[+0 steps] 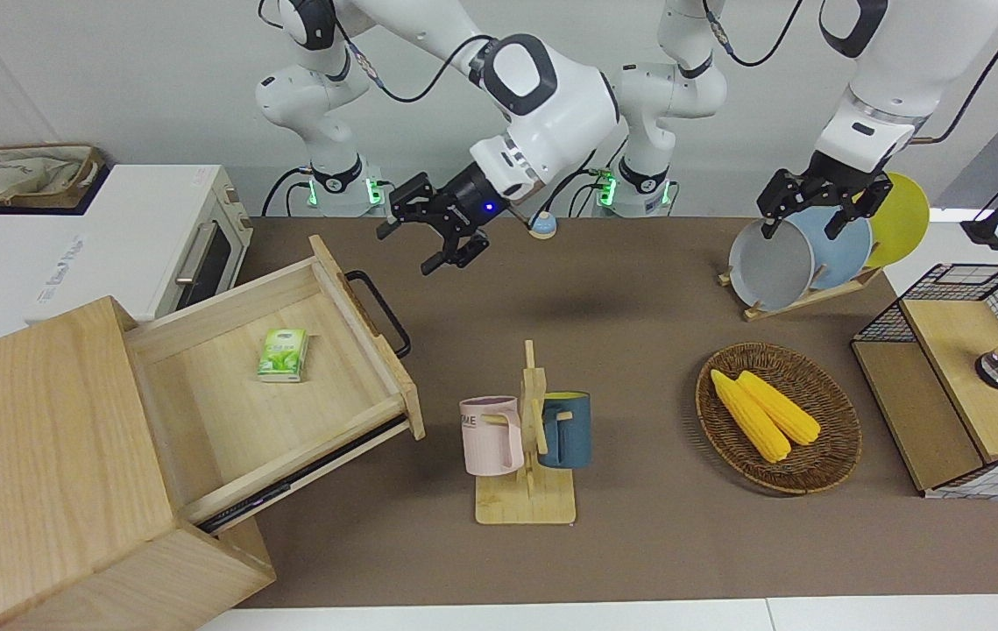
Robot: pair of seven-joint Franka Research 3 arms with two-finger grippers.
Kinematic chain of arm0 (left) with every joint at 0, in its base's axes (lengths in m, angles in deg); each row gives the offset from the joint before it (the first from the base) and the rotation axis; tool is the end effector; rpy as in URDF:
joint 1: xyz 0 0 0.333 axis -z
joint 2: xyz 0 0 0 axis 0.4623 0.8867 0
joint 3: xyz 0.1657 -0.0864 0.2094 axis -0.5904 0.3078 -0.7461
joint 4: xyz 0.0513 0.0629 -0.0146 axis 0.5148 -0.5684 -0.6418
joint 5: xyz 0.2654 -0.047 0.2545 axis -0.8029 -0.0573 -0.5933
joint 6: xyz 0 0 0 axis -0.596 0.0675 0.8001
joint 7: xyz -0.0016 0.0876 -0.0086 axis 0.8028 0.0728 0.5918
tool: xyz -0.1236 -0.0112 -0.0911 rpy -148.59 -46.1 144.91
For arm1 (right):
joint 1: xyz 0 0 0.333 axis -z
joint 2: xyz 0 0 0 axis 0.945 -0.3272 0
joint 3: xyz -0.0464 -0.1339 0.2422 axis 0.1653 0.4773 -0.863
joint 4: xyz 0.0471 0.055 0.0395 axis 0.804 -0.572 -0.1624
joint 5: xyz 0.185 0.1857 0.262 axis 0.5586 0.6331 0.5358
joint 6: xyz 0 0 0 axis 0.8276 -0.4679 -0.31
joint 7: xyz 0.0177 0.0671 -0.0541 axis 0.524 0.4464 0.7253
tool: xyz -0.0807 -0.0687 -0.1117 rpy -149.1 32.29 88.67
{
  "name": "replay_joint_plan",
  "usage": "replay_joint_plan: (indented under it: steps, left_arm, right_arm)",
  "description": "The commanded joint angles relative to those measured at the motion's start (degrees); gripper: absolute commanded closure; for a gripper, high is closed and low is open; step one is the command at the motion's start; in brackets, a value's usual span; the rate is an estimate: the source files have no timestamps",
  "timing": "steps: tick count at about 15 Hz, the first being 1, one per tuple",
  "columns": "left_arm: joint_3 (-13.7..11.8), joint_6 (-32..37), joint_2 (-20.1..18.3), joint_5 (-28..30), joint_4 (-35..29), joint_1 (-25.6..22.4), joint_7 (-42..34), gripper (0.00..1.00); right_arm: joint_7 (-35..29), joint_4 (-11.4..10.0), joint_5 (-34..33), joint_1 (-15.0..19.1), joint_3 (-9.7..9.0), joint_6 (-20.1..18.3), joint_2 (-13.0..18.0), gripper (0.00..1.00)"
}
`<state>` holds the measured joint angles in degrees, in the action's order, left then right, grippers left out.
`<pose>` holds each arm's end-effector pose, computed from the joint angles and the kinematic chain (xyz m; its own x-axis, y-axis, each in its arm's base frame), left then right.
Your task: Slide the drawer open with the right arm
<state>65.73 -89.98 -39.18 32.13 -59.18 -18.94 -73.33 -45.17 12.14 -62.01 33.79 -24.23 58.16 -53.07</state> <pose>0.5444 -0.0029 0.5551 0.9985 -0.0489 0.0254 -0.0492 -0.9987 0.0144 0.5251 0.2856 0.4844 0.9725 0.1664 0.1632 -0.0289 -0.6087 0.7928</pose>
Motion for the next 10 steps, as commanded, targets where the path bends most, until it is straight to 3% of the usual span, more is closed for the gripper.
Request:
replay_joint_plan:
  steps: [1, 5, 10]
  left_arm:
    - [-0.92, -0.04, 0.69, -0.78, 1.12, 0.99, -0.33, 0.0]
    - [-0.92, -0.04, 0.69, -0.78, 1.12, 0.99, -0.33, 0.0]
    - [-0.92, -0.04, 0.69, -0.78, 1.12, 0.99, -0.33, 0.0]
  right_arm:
    - [4.53, -1.0, 10.66, 6.95, -1.11, 3.49, 6.37, 0.019]
    - [9.27, -1.09, 24.8, 15.21, -0.68, 6.92, 10.94, 0.019]
    - [18.85, -1.26, 37.82, 25.31, -0.15, 9.12, 13.85, 0.019]
